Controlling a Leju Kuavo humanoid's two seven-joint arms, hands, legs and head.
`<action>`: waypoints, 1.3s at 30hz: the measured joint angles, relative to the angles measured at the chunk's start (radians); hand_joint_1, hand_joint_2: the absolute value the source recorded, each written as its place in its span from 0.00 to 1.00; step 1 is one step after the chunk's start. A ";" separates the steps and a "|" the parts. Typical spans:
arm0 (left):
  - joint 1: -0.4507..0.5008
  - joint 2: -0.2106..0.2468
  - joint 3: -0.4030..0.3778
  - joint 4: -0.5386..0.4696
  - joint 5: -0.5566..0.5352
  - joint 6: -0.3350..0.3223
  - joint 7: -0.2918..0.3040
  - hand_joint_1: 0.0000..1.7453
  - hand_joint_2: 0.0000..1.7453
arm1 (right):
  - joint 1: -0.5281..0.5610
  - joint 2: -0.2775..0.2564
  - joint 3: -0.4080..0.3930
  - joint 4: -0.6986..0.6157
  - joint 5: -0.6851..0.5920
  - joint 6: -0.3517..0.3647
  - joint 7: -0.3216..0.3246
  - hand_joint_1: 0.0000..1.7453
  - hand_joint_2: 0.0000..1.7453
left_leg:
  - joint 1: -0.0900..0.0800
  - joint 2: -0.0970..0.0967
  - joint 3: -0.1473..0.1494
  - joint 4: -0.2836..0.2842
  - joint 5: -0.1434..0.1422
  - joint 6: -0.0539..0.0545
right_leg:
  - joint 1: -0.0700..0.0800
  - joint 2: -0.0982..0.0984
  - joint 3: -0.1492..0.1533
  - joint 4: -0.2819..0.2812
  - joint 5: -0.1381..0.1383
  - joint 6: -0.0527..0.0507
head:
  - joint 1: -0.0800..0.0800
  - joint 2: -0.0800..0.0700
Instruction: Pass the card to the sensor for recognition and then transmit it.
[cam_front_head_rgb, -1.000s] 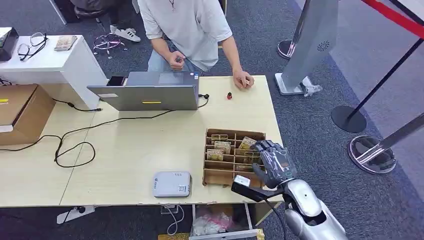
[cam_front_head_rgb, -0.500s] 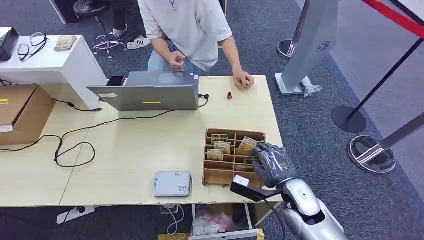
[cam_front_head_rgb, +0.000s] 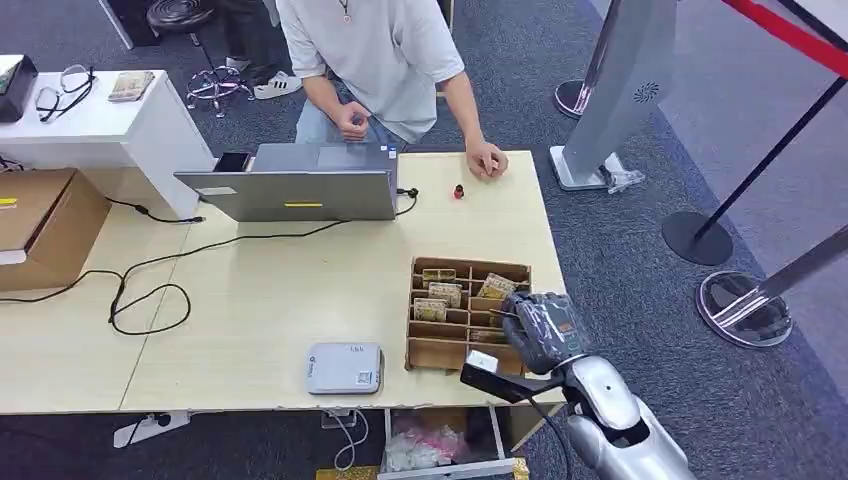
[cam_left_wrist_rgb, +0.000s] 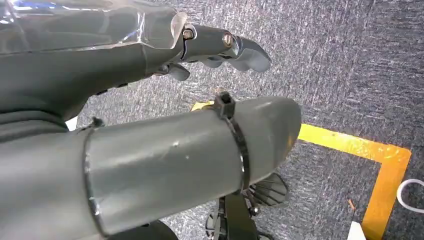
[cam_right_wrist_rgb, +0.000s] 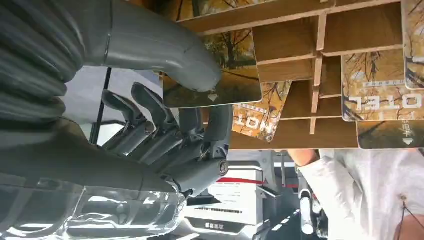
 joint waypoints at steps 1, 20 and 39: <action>0.000 0.000 0.000 0.000 0.000 0.000 0.000 0.00 0.00 | -0.001 0.000 0.000 -0.002 0.001 -0.005 0.000 1.00 1.00 | 0.000 0.000 0.000 0.000 0.000 0.000 | 0.000 0.000 0.000 0.000 0.000 0.000 | 0.000 0.000; 0.000 0.000 0.000 0.000 0.003 -0.001 -0.012 0.00 0.00 | -0.153 -0.092 -0.079 -0.227 -0.105 -0.007 -0.067 1.00 1.00 | -0.001 0.000 0.000 0.000 0.000 0.000 | -0.001 0.000 0.000 0.000 0.000 0.000 | 0.000 0.000; -0.026 0.001 -0.018 0.000 -0.058 -0.014 0.040 0.00 0.00 | -0.503 0.100 -0.021 0.212 0.165 -0.381 -0.010 1.00 1.00 | 0.000 0.000 0.001 0.000 0.001 0.000 | 0.000 0.001 0.000 0.001 0.001 -0.001 | 0.000 0.000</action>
